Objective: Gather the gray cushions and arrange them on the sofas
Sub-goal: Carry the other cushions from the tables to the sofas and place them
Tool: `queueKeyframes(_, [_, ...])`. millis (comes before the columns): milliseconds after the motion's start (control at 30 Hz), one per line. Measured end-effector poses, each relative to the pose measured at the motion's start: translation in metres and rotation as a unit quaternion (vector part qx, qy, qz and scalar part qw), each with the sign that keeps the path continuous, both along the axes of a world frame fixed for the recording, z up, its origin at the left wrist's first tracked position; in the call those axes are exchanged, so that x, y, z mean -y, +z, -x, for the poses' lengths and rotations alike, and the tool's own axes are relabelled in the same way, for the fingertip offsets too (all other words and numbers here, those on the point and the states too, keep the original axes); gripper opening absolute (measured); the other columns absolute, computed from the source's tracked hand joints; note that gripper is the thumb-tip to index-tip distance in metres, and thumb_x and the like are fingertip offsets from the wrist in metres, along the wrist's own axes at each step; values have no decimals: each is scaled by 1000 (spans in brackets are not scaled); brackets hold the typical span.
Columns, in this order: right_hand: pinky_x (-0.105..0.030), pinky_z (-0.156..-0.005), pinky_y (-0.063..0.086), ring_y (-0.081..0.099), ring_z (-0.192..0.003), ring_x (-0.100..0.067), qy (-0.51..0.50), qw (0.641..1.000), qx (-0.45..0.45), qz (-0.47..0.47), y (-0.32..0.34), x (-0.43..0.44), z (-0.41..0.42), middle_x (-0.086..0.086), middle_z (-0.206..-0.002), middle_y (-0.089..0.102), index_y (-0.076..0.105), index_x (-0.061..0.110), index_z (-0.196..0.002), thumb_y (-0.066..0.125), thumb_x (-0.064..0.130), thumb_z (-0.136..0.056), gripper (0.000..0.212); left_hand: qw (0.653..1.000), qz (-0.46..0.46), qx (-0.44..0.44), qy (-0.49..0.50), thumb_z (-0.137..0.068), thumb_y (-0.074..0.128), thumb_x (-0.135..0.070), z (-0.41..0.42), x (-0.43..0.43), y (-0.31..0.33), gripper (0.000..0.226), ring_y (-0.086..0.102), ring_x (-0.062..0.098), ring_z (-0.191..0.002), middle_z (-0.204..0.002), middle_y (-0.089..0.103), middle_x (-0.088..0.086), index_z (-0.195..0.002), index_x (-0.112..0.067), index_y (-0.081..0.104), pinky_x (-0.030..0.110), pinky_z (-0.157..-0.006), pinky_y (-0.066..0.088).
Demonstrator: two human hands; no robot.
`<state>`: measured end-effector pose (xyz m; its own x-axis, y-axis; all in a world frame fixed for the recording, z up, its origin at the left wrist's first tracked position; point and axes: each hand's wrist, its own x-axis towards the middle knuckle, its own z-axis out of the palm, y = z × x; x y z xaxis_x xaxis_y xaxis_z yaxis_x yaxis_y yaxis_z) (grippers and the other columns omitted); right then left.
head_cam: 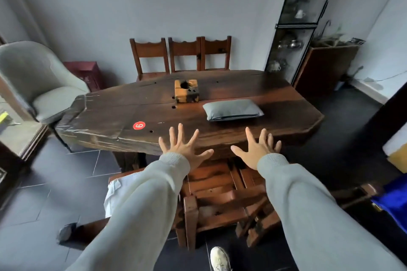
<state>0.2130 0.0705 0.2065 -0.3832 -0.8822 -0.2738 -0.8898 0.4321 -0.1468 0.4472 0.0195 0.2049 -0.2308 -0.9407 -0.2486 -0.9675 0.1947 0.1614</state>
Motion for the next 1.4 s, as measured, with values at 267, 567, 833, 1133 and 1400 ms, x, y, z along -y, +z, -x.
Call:
queueKeyframes(267, [-60,-126,-1,-3,-160,-39,34,999,21,-18,-95,219,105,-18,-175,-6,1,37,-167,32,78,-96,88,997,-63,6,39,-84,29,-91,135,208,-65,94,-29,35,-156,-171,-29,6,-160,-51,-10,70,-118,-13])
queueKeyframes(567, [-59,-126,3,-3,-160,-41,-33,995,93,-27,-189,385,232,-17,-174,-10,-7,34,-166,35,75,-98,89,989,-104,-47,94,-92,40,-78,223,367,-175,87,1,41,-159,-173,-21,6,-160,-52,-8,62,-123,11])
queueKeyframes(833, [-57,-125,14,-3,-160,-39,-196,953,225,58,-246,450,285,-13,-175,-6,3,21,-167,53,67,-97,98,888,-162,-320,288,-94,58,-63,237,433,-257,93,41,38,-147,-166,38,11,-166,-35,7,38,-113,38])
queueKeyframes(1133, [-43,-105,48,57,-128,-29,-311,859,405,29,-261,451,331,-8,-142,57,47,5,-152,80,25,-91,73,793,-201,-469,332,-90,74,-3,211,466,-273,52,68,35,-102,-105,66,9,-134,-12,48,46,-83,58])
queueKeyframes(1400, [-36,-71,49,63,-77,-21,-298,816,470,156,-186,455,277,4,-81,71,72,19,-80,77,61,-69,45,756,-112,-553,331,-56,68,-6,157,455,-181,77,62,40,-115,-111,64,13,-128,-21,45,60,-98,52])
